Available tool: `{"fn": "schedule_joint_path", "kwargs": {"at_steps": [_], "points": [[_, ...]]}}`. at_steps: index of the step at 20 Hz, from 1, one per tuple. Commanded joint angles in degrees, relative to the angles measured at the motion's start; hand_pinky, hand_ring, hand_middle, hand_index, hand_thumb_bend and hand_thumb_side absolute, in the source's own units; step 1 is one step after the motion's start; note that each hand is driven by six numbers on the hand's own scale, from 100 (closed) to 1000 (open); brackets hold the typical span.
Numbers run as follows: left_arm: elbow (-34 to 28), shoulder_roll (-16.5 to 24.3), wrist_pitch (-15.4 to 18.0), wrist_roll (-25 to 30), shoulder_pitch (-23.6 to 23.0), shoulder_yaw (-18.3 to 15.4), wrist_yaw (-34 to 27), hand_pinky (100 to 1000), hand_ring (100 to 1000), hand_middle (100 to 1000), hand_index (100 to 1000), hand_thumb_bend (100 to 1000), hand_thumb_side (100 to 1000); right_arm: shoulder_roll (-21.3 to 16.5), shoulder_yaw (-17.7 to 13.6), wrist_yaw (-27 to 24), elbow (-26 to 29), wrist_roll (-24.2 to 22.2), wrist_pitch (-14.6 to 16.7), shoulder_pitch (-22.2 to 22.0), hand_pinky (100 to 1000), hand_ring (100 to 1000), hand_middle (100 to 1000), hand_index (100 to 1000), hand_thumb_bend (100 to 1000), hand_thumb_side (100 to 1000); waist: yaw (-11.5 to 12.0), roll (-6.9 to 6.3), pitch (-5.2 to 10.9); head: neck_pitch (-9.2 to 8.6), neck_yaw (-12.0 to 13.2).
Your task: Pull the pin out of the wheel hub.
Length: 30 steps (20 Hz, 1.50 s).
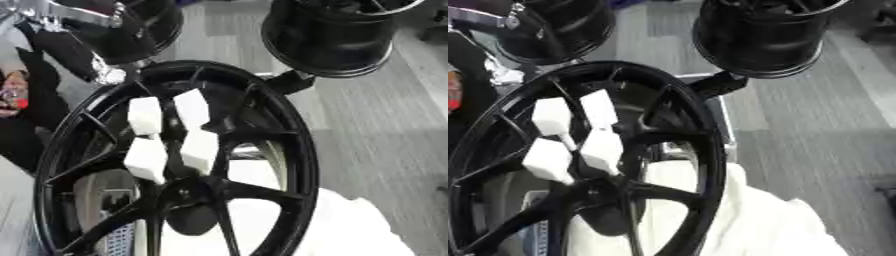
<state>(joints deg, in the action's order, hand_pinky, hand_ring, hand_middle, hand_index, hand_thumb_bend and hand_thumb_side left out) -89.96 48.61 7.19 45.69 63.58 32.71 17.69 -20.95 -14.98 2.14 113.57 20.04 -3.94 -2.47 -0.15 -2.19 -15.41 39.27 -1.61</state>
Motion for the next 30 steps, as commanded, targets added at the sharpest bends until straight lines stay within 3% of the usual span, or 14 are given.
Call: {"fn": "schedule_joint_path", "kwargs": {"at_steps": [1, 9, 11, 13, 16, 25, 30], "points": [[-5.60, 3.98, -3.45, -3.28, -0.33, -0.12, -2.08, 848, 823, 741, 879, 100, 534, -0.82, -0.11, 0.37, 1.03, -0.15, -0.11, 0.58, 753, 591, 531, 693, 100, 599, -0.15, -0.03, 0.50, -1.15, -0.06], [-11.61, 6.42, -9.83, -5.48, -2.55, 0.58, -1.57, 846, 823, 736, 875, 100, 598, -0.17, 0.12, 0.45, 1.03, -0.51, -0.31, 1.15, 753, 591, 530, 693, 100, 601, -0.74, -0.28, -0.84, -2.23, 0.28], [-12.10, 6.66, -11.01, -5.35, -2.95, 0.87, -0.66, 850, 827, 737, 878, 100, 672, -0.03, 0.20, 0.43, 1.03, -0.63, -0.40, 1.31, 753, 591, 530, 693, 100, 602, -0.80, -0.36, -1.09, -2.36, 0.35], [-13.04, 7.09, -11.65, -5.17, -3.50, 0.82, -0.31, 860, 837, 744, 880, 100, 809, 0.09, 0.20, 0.44, 1.03, -0.66, -0.47, 1.39, 753, 591, 530, 693, 100, 602, -0.85, -0.42, -1.29, -2.52, 0.30], [-15.06, 8.20, -12.46, -5.06, -4.71, 0.22, 0.35, 867, 846, 750, 881, 209, 997, 0.29, 0.25, 0.41, 1.03, -0.68, -0.57, 1.52, 752, 590, 530, 692, 100, 604, -0.94, -0.48, -1.56, -2.74, 0.26], [-19.58, 11.13, -16.12, -4.82, -8.52, -1.45, 0.37, 868, 832, 691, 854, 281, 1000, 0.57, 0.51, 0.15, 1.03, -0.82, -0.88, 1.77, 752, 590, 529, 692, 100, 602, -0.99, -0.35, -1.94, -2.76, 0.44], [-21.04, 11.78, -16.80, -3.76, -10.03, -1.53, 0.91, 874, 841, 703, 867, 313, 920, 0.76, 0.61, 0.01, 1.03, -0.94, -0.90, 1.91, 752, 590, 529, 691, 100, 602, -1.09, -0.11, -2.07, -2.79, 0.57]]}}
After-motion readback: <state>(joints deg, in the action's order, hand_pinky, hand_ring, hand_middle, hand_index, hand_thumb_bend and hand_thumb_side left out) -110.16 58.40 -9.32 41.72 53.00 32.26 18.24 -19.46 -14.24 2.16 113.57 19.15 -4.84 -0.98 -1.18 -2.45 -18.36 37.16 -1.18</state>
